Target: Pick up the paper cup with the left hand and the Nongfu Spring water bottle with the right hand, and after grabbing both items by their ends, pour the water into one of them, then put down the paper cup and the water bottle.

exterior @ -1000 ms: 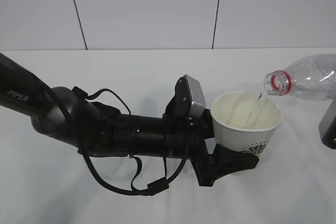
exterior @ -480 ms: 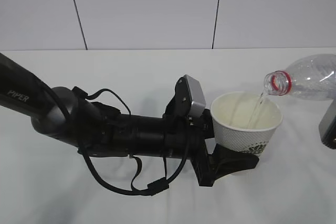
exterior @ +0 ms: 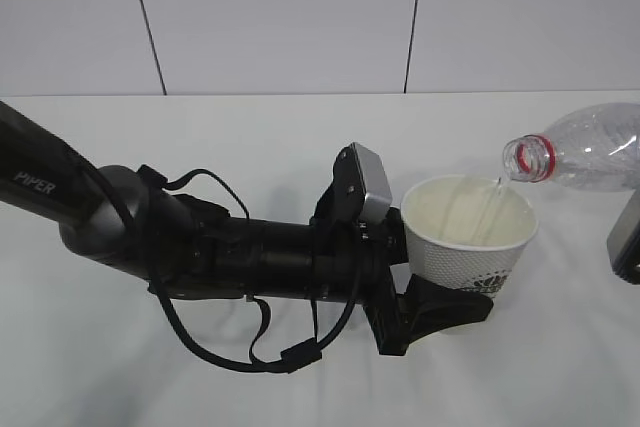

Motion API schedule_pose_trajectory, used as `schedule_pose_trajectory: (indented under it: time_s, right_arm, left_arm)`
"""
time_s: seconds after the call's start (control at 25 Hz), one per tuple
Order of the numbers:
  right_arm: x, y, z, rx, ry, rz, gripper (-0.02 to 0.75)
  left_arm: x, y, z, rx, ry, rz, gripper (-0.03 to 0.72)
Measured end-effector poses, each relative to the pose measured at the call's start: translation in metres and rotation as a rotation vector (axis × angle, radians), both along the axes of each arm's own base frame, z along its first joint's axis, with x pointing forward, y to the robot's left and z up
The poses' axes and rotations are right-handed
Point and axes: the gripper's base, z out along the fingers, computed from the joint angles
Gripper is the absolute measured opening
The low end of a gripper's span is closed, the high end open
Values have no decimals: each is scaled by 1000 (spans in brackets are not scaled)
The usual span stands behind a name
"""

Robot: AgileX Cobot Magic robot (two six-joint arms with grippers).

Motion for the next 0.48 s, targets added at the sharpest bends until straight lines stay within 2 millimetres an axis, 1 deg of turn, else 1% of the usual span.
schedule_pose_trajectory:
  time_s: [0.48]
  right_arm:
    - [0,0,0,0,0,0,473]
  left_arm:
    - [0,0,0,0,0,0,544]
